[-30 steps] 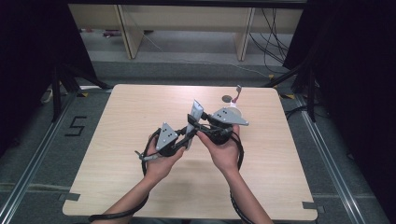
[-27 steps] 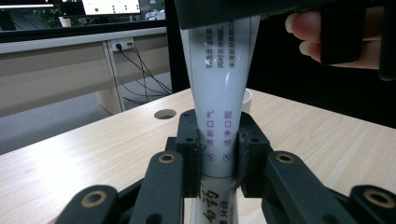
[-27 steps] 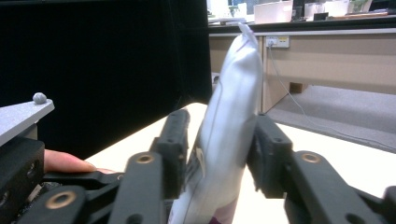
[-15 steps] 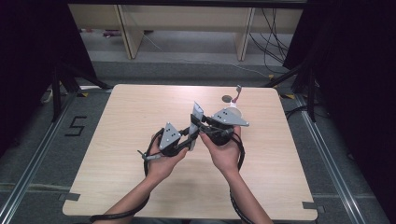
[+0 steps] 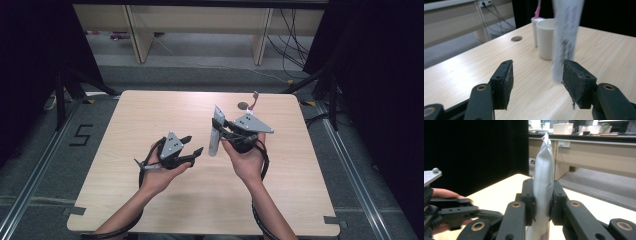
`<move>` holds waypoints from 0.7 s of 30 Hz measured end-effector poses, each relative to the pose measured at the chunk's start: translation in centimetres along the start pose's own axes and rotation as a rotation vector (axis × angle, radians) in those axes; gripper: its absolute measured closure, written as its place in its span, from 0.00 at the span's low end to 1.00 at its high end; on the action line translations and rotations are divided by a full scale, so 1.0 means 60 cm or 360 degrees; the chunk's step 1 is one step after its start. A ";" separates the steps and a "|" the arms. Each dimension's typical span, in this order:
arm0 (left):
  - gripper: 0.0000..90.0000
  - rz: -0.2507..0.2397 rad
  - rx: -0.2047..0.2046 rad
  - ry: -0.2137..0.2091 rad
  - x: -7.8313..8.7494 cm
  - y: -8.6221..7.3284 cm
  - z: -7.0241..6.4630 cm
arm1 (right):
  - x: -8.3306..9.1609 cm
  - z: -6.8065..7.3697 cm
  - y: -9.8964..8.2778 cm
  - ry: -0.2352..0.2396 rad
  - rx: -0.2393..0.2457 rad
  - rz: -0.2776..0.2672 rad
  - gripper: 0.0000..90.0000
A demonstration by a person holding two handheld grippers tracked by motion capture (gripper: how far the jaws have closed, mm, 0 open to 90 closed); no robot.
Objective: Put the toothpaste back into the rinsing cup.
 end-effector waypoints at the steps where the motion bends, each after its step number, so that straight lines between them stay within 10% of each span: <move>1: 0.46 0.0014 0.0011 0.0013 0.005 -0.006 0.009 | 0.003 -0.002 0.000 -0.0009 -0.0016 0.0010 0.86; 21: 0.43 0.0058 0.0176 0.0146 0.071 -0.088 0.090 | 0.038 -0.067 0.033 -0.0163 -0.0007 -0.0045 0.86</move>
Point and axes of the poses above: each handheld gripper's, and its own axes: x roughly backward along the jaws, y roughly out of its top, z roughly to its left, the point moved 7 cm from there along -x, roughly forward along the jaws, and after that the axes turned 6 degrees about y, right-handed, at the moved point
